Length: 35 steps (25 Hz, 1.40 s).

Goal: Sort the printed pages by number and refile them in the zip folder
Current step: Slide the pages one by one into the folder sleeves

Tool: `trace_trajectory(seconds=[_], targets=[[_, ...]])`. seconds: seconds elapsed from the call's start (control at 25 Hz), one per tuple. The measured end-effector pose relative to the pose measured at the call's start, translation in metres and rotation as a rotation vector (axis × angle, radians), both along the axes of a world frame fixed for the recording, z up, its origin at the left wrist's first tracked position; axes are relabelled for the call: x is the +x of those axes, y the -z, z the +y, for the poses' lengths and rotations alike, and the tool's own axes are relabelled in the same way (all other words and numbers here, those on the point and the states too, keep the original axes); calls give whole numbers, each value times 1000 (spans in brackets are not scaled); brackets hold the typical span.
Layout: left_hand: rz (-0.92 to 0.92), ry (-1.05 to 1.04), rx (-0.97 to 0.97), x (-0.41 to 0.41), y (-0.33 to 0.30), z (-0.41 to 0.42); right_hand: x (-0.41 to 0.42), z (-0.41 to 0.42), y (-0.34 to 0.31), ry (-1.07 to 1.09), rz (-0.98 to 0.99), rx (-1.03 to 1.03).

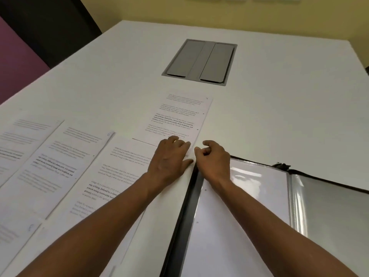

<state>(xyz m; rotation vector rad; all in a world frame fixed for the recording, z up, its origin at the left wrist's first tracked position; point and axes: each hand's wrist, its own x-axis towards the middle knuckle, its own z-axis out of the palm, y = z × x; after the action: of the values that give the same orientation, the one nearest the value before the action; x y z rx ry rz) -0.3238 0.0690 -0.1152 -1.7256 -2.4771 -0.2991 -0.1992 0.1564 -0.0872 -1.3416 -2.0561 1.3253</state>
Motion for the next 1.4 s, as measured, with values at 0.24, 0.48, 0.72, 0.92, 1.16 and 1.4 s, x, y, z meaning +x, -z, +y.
trace_trajectory(seconds=[0.24, 0.48, 0.72, 0.92, 1.16, 1.4], targets=[[280, 165, 29, -4, 23, 4, -18, 10, 31, 97, 34, -53], [375, 219, 134, -2, 24, 8, -17, 14, 27, 118, 85, -135], [127, 78, 207, -1, 32, 12, -10, 11, 24, 106, 166, -191], [-251, -174, 102, -9, 24, 12, -7, 11, 27, 113, 193, -235], [-55, -30, -34, -7, 13, 17, -6, 11, 34, 107, 227, -210], [45, 5, 194, -2, 6, 20, -7, 14, 25, 109, 239, -272]])
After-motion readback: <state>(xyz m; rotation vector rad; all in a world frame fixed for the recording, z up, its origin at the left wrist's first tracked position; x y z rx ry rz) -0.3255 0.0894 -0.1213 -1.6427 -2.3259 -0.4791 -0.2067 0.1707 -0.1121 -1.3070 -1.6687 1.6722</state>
